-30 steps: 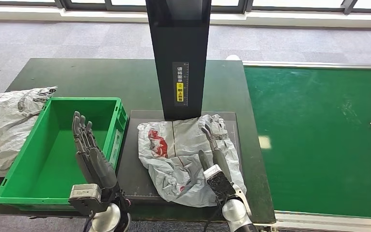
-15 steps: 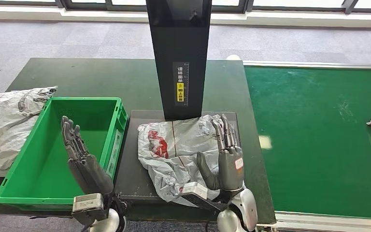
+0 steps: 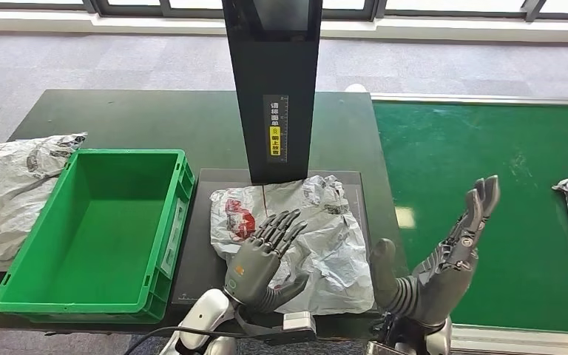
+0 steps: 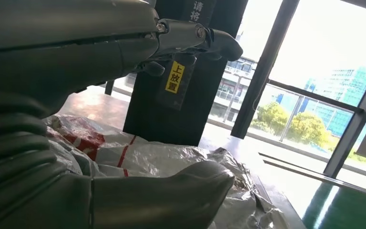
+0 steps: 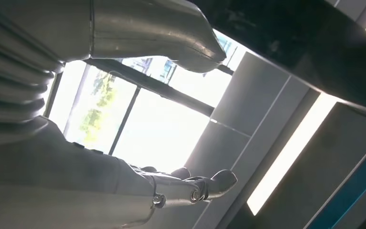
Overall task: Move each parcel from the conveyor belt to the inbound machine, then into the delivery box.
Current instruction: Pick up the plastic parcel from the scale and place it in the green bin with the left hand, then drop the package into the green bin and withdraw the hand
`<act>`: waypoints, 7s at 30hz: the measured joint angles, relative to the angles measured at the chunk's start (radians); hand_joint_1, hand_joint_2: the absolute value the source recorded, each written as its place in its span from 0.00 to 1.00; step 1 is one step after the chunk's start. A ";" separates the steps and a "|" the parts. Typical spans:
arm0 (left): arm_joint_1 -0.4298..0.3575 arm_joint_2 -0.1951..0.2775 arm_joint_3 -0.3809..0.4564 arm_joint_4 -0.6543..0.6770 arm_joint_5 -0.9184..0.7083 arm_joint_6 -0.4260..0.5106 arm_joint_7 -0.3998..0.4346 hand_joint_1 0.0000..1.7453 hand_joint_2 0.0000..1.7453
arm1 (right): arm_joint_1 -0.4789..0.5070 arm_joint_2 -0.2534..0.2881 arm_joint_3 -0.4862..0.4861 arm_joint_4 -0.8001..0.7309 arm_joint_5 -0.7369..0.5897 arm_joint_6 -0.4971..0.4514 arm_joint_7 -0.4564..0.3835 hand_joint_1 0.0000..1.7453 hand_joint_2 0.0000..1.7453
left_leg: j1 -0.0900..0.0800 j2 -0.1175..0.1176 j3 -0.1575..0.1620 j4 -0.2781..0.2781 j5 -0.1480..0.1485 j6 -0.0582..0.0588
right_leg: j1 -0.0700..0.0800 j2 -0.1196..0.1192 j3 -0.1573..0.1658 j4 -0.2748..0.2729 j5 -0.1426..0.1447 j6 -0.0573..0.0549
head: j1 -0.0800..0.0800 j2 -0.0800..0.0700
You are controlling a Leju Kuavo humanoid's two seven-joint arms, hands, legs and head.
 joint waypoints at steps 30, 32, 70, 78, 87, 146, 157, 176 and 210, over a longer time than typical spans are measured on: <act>-0.181 -0.021 -0.102 0.509 -0.025 -0.301 -0.049 1.00 1.00 | -0.062 -0.090 0.030 -0.073 -0.231 0.000 0.002 0.00 1.00 | 0.000 -0.002 0.014 -0.002 -0.007 0.002 | 0.000 -0.003 0.028 -0.001 -0.008 0.000 | 0.000 0.000; -0.181 -0.019 -0.102 0.506 -0.018 -0.307 -0.051 1.00 1.00 | -0.072 -0.091 0.037 -0.065 -0.247 0.000 0.002 0.00 1.00 | 0.000 -0.003 0.018 -0.002 -0.009 0.001 | 0.000 -0.004 0.031 -0.001 -0.010 0.000 | 0.000 0.000; 0.061 0.018 0.030 -0.165 0.359 0.303 -0.312 1.00 1.00 | -0.085 -0.124 0.064 -0.035 -0.315 0.000 0.002 0.00 1.00 | 0.001 -0.002 0.022 -0.002 -0.012 -0.002 | 0.000 -0.001 0.023 0.001 -0.014 -0.002 | 0.000 0.000; 0.083 0.031 0.030 -0.190 0.286 0.272 -0.257 1.00 1.00 | -0.096 -0.133 0.066 -0.034 -0.339 0.000 0.002 0.00 1.00 | 0.001 -0.002 0.021 -0.002 -0.012 -0.002 | 0.000 -0.001 0.022 0.001 -0.014 -0.002 | 0.000 0.000; 0.080 0.032 0.030 -0.173 0.256 0.225 -0.223 1.00 1.00 | -0.108 -0.145 0.070 -0.031 -0.348 0.000 0.002 0.00 1.00 | 0.001 -0.002 0.021 -0.002 -0.012 -0.002 | 0.000 -0.001 0.022 0.000 -0.014 -0.002 | 0.000 0.000; -0.288 -0.092 0.121 0.733 0.211 0.138 -0.165 0.00 1.00 | -0.210 -0.124 0.070 0.042 -0.326 0.021 0.002 0.00 1.00 | 0.000 -0.002 0.020 -0.002 -0.011 -0.002 | 0.000 -0.001 0.020 0.001 -0.011 -0.002 | 0.000 0.000; -0.282 -0.093 0.144 0.709 0.208 0.224 -0.181 0.00 1.00 | -0.229 -0.118 0.070 0.066 -0.338 0.031 0.002 0.00 1.00 | 0.000 -0.003 0.020 -0.002 -0.010 -0.002 | 0.000 -0.001 0.020 0.001 -0.011 -0.002 | 0.000 0.000; -0.281 -0.093 0.151 0.706 0.063 0.139 -0.070 1.00 1.00 | -0.252 -0.119 0.072 0.099 -0.350 0.022 0.002 0.00 1.00 | 0.000 -0.003 0.020 -0.002 -0.010 -0.002 | 0.000 -0.002 0.021 0.001 -0.011 -0.002 | 0.000 0.000; 0.042 -0.044 0.319 -0.313 0.338 0.356 -0.413 1.00 1.00 | -0.145 -0.120 0.083 0.057 -0.323 0.003 0.000 0.00 1.00 | 0.001 -0.004 0.015 -0.002 -0.010 -0.002 | 0.000 -0.003 0.017 0.001 -0.012 -0.002 | 0.000 0.000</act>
